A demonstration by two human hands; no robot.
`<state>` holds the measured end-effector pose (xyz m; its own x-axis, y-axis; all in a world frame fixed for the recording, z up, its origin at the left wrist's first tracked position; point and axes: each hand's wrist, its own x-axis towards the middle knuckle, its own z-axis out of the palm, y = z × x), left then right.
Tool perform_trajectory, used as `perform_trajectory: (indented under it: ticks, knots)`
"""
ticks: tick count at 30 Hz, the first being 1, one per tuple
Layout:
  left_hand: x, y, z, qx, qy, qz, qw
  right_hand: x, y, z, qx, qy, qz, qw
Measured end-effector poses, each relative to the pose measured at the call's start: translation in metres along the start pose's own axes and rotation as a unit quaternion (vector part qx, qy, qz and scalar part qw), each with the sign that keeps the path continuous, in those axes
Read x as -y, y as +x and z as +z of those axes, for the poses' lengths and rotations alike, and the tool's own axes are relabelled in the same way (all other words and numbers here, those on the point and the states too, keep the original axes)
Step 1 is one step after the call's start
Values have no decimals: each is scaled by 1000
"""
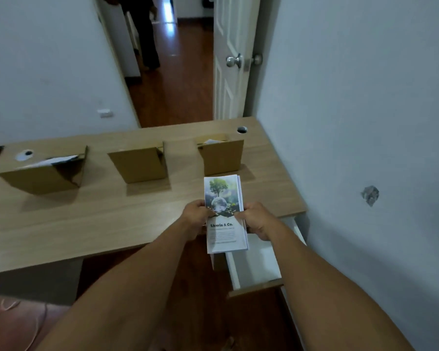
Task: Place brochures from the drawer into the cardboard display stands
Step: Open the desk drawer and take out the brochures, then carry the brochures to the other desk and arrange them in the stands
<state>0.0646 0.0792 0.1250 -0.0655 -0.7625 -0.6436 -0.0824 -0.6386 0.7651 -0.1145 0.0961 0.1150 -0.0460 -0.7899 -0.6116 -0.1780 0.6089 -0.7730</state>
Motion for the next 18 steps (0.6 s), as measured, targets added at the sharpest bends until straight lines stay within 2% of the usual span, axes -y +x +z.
perform_trajectory:
  ticks: [7,18]
  knots:
    - [-29,-28,-129,-55,-42,46,997,75,5,115,58,-43,-61,996]
    - [-10,-80,-347,-174,-97,85,976,147,-12,340,168,-113,-108,973]
